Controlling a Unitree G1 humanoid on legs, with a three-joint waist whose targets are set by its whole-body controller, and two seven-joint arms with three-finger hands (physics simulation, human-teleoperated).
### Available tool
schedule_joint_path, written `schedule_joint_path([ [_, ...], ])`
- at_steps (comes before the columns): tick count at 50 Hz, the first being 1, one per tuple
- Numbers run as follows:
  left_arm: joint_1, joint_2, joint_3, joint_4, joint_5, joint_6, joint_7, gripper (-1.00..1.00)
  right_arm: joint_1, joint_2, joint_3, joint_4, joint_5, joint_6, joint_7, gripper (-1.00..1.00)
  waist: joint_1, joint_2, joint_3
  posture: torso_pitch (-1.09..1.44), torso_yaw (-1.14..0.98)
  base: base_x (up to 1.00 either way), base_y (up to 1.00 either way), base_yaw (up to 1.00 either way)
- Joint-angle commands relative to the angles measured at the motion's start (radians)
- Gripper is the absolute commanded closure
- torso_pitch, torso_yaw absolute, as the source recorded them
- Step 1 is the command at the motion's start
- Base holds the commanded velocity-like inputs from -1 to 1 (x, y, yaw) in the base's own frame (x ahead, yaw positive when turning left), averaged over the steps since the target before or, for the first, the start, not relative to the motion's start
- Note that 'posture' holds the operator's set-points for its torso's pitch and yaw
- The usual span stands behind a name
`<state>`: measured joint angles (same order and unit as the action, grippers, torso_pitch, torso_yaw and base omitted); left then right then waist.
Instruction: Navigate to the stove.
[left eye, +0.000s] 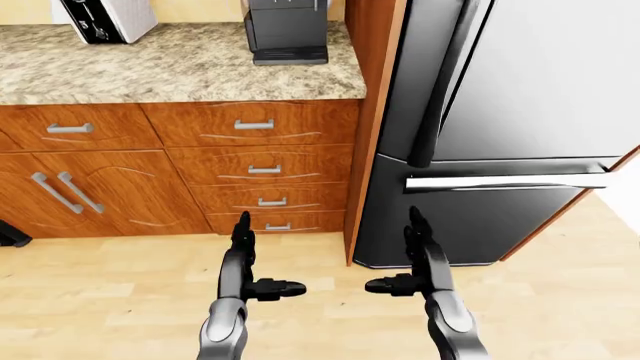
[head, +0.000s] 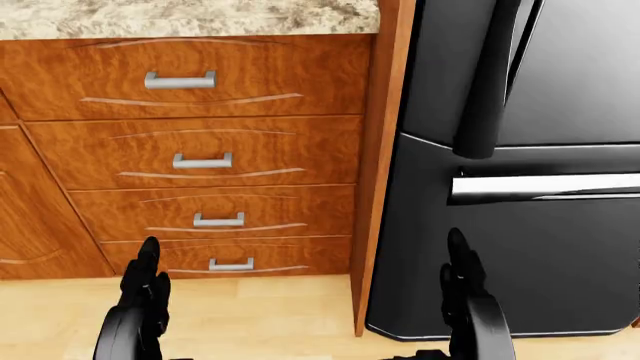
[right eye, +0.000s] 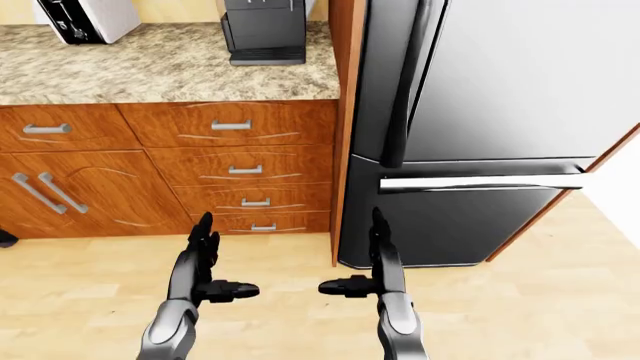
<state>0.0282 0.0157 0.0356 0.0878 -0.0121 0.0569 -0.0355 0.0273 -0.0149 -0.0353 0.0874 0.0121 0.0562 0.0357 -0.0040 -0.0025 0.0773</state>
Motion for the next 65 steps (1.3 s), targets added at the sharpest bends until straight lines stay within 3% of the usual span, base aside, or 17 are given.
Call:
schedule_joint_path([
  [1,-0.026,0.003,0.0,-0.086,-0.002,-0.062,-0.001,-1.0,-0.028,-0.005,0.003,-0.074,-0.007,-0.066,0.001,-1.0,-0.002,-0.008,-0.001,0.0,0.0,0.0,0.0,0.0],
  [3,-0.03,0.003,0.003,-0.077,-0.005,-0.064,0.0,-1.0,-0.029,-0.005,0.005,-0.068,-0.012,-0.073,0.001,-1.0,0.007,-0.001,-0.061,0.0,0.0,0.0,0.0,0.0],
  [4,-0.031,0.003,0.003,-0.079,-0.005,-0.061,0.0,-1.0,-0.029,-0.005,0.005,-0.07,-0.013,-0.072,0.002,-1.0,0.007,-0.001,-0.052,0.0,0.0,0.0,0.0,0.0],
  [5,-0.029,0.003,0.003,-0.082,-0.005,-0.059,0.0,-1.0,-0.029,-0.004,0.005,-0.067,-0.016,-0.073,0.001,-1.0,0.006,-0.006,-0.017,0.0,0.0,0.0,0.0,0.0],
  [7,-0.03,0.003,0.003,-0.081,-0.005,-0.06,0.001,-1.0,-0.03,-0.004,0.005,-0.069,-0.017,-0.069,0.0,-1.0,0.007,-0.007,-0.069,0.0,0.0,0.0,0.0,0.0],
  [8,-0.028,0.003,0.003,-0.085,-0.005,-0.058,0.001,-1.0,-0.03,-0.004,0.004,-0.069,-0.018,-0.068,-0.002,-1.0,0.008,-0.007,-0.075,0.0,0.0,0.0,0.0,0.0],
  [19,-0.049,0.011,0.042,-0.143,-0.089,-0.055,-0.003,-1.0,-0.002,-0.007,-0.007,-0.184,0.002,0.001,0.011,-1.0,0.01,-0.005,-0.086,0.0,0.0,0.0,0.0,0.0],
  [28,-0.055,0.046,0.097,-0.6,-0.114,0.277,0.042,-1.0,-0.004,-0.021,-0.051,-0.65,0.017,0.339,0.011,-1.0,0.009,-0.002,-0.092,0.0,0.0,0.0,0.0,0.0],
  [37,-0.24,0.145,0.301,-0.987,-0.303,0.722,0.13,-1.0,-0.088,-0.041,-0.114,-0.98,0.065,0.649,-0.001,-1.0,0.006,0.002,-0.082,0.0,0.0,0.0,0.0,0.0],
  [40,-0.278,0.176,0.35,-1.023,-0.371,0.761,0.175,-1.0,-0.165,-0.065,-0.147,-1.124,0.1,0.823,-0.023,-1.0,0.008,0.007,-0.077,0.0,0.0,0.0,0.0,0.0],
  [43,-0.293,0.207,0.379,-1.027,-0.432,0.781,0.212,-1.0,-0.175,-0.077,-0.164,-1.134,0.118,0.828,-0.036,-1.0,0.008,0.01,-0.067,0.0,0.0,0.0,0.0,0.0],
  [44,-0.3,0.213,0.393,-1.031,-0.464,0.796,0.228,-1.0,-0.181,-0.091,-0.173,-1.134,0.133,0.826,-0.047,-1.0,0.008,0.011,-0.065,0.0,0.0,0.0,0.0,0.0],
  [46,-0.293,0.231,0.403,-1.05,-0.496,0.795,0.249,-1.0,-0.238,-0.275,-0.229,-1.134,0.409,0.797,-0.248,-1.0,0.008,0.009,-0.066,0.0,0.0,0.0,0.0,0.0],
  [48,-0.29,0.243,0.402,-1.05,-0.515,0.791,0.265,-1.0,-0.209,-0.439,-0.222,-1.134,0.633,0.734,-0.45,-1.0,0.009,0.002,-0.066,0.0,0.0,0.0,0.0,0.0],
  [50,-0.283,0.248,0.394,-1.044,-0.52,0.779,0.271,-1.0,-0.189,-0.523,-0.209,-1.135,0.727,0.684,-0.544,-1.0,0.013,-0.001,-0.058,0.0,0.0,0.0,0.0,0.0],
  [55,-0.284,0.261,0.397,-1.044,-0.542,0.779,0.285,-1.0,-0.186,-0.58,-0.206,-1.135,0.789,0.657,-0.603,-1.0,0.011,-0.009,-0.052,0.0,0.0,0.0,0.0,0.0],
  [65,-0.279,0.266,0.393,-1.038,-0.547,0.77,0.288,-1.0,-0.182,-0.555,-0.196,-1.135,0.752,0.661,-0.576,-1.0,0.012,-0.015,-0.047,0.0,0.0,0.0,0.0,0.0],
])
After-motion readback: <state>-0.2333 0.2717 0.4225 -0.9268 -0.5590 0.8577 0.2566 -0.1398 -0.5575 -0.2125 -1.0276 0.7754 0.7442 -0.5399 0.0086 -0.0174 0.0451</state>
